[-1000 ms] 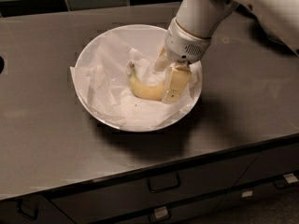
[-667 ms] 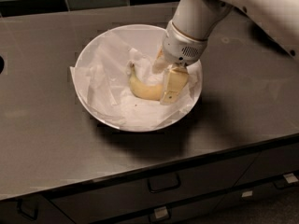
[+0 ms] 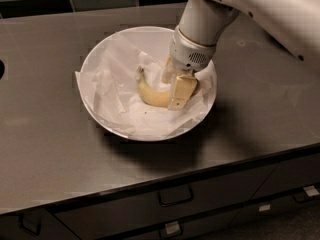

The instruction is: Pick banana from white bowl

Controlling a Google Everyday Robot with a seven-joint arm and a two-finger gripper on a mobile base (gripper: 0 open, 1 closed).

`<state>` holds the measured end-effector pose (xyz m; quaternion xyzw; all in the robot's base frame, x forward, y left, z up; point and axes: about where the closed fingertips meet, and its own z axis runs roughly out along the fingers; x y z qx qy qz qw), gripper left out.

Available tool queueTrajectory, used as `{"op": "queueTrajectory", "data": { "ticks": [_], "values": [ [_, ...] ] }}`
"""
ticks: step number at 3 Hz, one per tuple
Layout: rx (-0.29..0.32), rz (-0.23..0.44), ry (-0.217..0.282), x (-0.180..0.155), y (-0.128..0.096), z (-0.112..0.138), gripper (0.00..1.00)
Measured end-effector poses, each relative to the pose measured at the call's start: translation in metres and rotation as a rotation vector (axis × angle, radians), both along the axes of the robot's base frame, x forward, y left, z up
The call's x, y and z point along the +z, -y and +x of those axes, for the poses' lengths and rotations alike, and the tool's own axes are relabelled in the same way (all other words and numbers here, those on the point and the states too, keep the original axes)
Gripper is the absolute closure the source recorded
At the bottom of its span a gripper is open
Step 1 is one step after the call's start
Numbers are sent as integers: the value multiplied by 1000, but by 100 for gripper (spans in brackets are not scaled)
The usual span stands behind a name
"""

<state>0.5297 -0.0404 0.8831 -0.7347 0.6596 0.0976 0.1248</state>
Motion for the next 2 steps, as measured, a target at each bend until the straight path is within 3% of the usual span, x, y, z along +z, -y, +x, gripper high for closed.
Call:
{"op": "queueTrajectory", "data": {
  "ticks": [2],
  "values": [
    [-10, -73, -6, -10, -1, 1, 40]
  ]
}}
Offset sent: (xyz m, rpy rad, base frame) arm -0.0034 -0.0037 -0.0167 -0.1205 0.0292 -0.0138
